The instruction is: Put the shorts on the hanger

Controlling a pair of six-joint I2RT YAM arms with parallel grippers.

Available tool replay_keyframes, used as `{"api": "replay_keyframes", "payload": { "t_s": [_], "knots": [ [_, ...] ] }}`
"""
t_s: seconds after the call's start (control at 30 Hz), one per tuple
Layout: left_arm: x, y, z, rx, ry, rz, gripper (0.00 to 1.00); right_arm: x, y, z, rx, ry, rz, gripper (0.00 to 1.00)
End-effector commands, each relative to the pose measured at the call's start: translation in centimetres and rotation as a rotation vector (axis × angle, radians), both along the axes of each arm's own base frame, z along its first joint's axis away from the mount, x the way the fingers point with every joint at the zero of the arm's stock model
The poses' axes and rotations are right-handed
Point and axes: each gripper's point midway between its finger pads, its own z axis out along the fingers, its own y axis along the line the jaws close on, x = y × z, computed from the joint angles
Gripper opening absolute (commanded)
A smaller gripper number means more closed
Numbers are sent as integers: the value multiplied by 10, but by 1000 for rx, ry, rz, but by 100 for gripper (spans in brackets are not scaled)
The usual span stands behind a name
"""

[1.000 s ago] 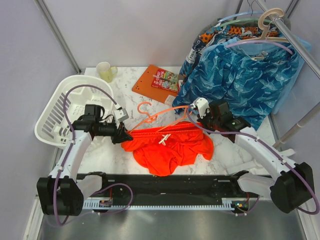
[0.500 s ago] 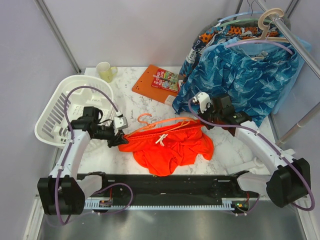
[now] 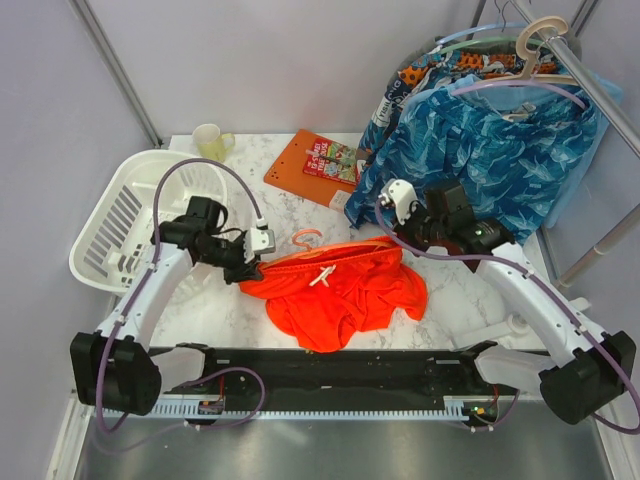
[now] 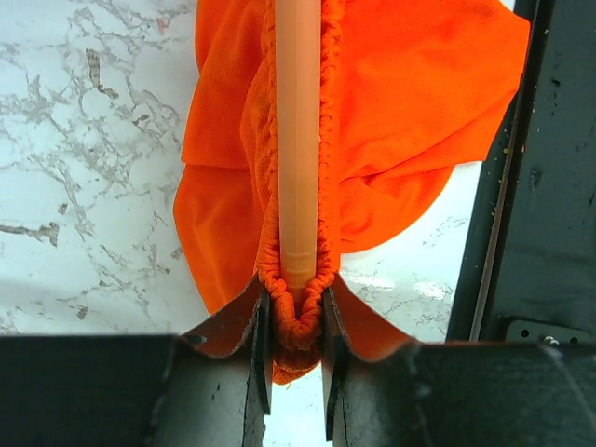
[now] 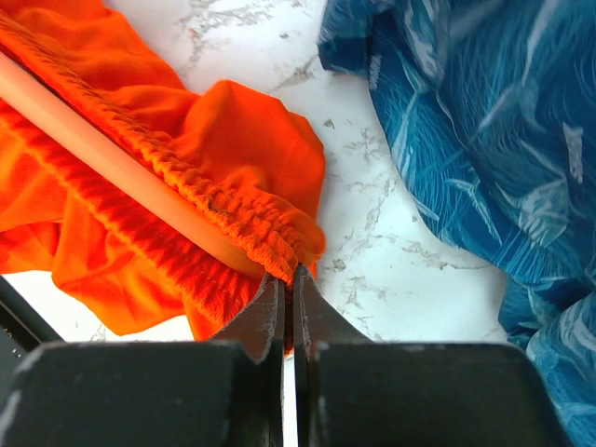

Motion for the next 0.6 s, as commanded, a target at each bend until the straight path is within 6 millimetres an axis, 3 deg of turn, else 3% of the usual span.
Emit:
{"api": "replay_keyframes", "payload": {
  "t_s": [0.0, 0.17, 0.2, 0.23, 0.33, 0.43, 0.57],
  "knots": [
    [-2, 2, 3, 148, 36, 48, 2, 4, -12, 34, -87, -111, -54, 0],
    [7, -20, 13, 119, 39, 66, 2, -7, 3, 36, -90, -84, -19, 2],
    [8, -22, 15, 102, 44, 74, 2, -12, 3, 32, -96, -55, -3, 10],
    [9, -24, 17, 93, 42, 74, 2, -14, 4, 31, -100, -44, 10, 33],
    [6, -25, 18, 79, 48, 70, 2, -24, 10, 40, -75, -42, 88, 67],
    [5, -28, 24, 58, 31, 61, 2, -35, 23, 53, -24, -82, 211, 83],
    [3, -34, 36, 20, 37, 52, 2, -49, 49, 71, 81, -103, 374, 84]
  ]
}}
